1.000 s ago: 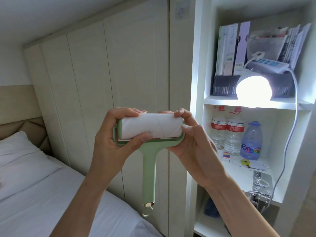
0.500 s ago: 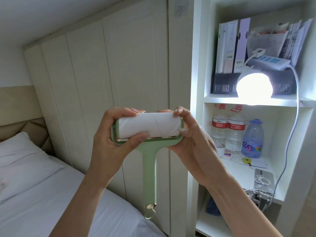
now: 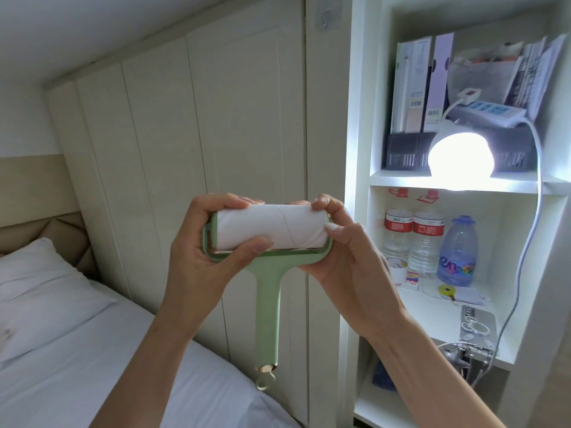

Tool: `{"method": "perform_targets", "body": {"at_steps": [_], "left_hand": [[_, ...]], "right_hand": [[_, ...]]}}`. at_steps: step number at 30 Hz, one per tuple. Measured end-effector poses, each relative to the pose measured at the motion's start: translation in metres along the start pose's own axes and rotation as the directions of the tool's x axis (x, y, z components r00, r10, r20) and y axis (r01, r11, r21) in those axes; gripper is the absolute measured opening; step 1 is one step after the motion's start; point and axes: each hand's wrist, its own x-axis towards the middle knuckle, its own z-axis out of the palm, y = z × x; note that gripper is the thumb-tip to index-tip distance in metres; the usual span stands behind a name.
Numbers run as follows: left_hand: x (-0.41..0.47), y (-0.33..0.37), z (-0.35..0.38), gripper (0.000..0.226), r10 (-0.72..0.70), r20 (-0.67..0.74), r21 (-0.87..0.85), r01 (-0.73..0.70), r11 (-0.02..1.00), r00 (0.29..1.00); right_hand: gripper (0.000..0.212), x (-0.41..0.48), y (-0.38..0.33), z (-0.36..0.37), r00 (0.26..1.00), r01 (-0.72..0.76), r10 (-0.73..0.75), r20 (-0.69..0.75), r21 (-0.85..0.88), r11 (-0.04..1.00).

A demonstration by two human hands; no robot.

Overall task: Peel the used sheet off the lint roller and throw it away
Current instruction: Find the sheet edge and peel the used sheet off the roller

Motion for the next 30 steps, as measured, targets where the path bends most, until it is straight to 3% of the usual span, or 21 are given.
{"method": "perform_targets", "body": {"at_steps": [9, 15, 19, 22, 24, 27, 30], "left_hand": [[0.001, 0.001, -0.001, 0.036, -0.028, -0.016, -0.027, 0.027, 0.999, 0.999], [0.002, 0.000, -0.001, 0.034, -0.026, -0.029, -0.043, 0.025, 0.999, 0.999], [0.002, 0.000, -0.001, 0.035, -0.019, -0.035, -0.007, 0.019, 1.000, 0.999], [0.003, -0.001, -0.001, 0.034, -0.039, -0.051, 0.004, 0.039, 0.999, 0.998], [0.004, -0.002, -0.001, 0.031, -0.076, -0.091, -0.021, 0.074, 0.997, 0.993], [0.005, -0.003, 0.000, 0.025, -0.145, -0.162, -0.104, 0.129, 0.986, 0.976], [0.006, -0.002, 0.001, 0.024, -0.176, -0.175, -0.101, 0.160, 0.982, 0.969]], "right_hand": [[0.040, -0.002, 0.002, -0.001, 1.000, -0.007, 0.006, -0.008, -0.114, 0.993], [0.021, -0.001, -0.002, 0.004, 1.000, -0.029, 0.029, -0.001, -0.055, 0.998], [0.022, 0.000, 0.001, 0.002, 1.000, -0.015, 0.015, -0.003, -0.045, 0.999], [0.028, 0.000, 0.002, -0.001, 1.000, -0.029, 0.029, 0.001, -0.031, 0.999], [0.045, -0.001, 0.002, -0.002, 0.999, -0.035, 0.036, 0.031, -0.029, 0.999], [0.064, -0.003, 0.004, -0.001, 0.999, 0.043, -0.039, 0.028, -0.204, 0.978], [0.052, -0.003, 0.011, -0.001, 0.938, 0.260, -0.342, -0.055, -0.540, 0.801]]}}
